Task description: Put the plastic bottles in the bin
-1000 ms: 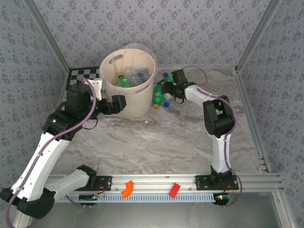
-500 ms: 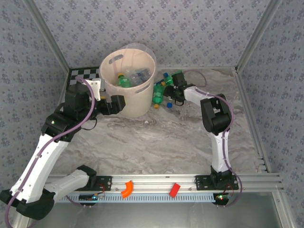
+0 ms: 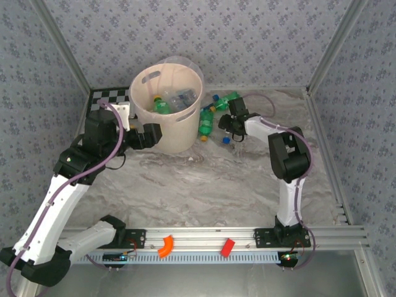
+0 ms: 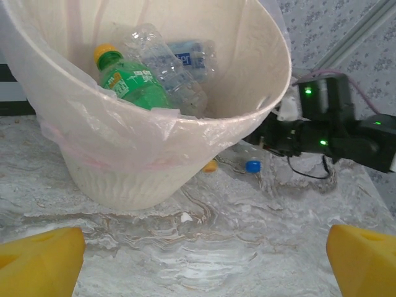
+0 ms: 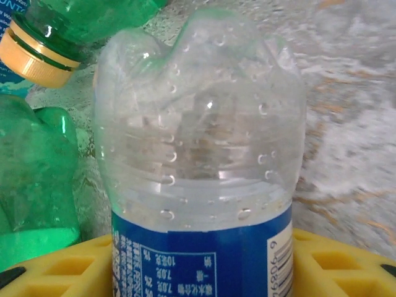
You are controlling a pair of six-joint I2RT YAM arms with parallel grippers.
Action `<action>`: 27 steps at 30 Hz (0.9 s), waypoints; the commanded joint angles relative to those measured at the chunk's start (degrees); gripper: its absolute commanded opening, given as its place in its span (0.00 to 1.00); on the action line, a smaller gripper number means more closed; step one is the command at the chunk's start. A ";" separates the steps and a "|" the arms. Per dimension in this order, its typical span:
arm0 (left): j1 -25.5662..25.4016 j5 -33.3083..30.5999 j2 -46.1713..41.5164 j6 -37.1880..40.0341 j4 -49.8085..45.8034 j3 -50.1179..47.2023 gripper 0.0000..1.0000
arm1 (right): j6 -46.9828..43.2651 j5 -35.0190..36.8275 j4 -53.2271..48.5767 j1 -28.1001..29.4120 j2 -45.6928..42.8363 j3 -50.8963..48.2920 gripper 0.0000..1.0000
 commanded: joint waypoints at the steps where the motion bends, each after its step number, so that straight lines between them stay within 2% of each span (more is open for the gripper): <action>1: -0.35 -4.94 -1.92 0.31 2.55 -1.12 1.00 | -1.88 3.06 1.73 -0.12 -9.10 -2.36 0.56; 12: -0.31 -17.45 -6.61 -2.73 7.14 -5.10 1.00 | -4.68 4.21 -1.53 2.76 -26.87 -2.34 0.55; 20: -0.30 -15.81 -8.60 -4.14 8.18 -6.01 1.00 | -6.45 8.66 -3.81 13.06 -30.45 6.88 0.54; 23: -0.33 -14.40 -9.67 -4.32 9.70 -6.77 1.00 | -3.42 8.64 -0.49 16.53 -30.25 8.40 0.53; 27: -0.32 -14.25 -11.42 -4.41 9.90 -7.12 1.00 | -0.58 12.08 5.13 21.47 -28.92 9.61 0.53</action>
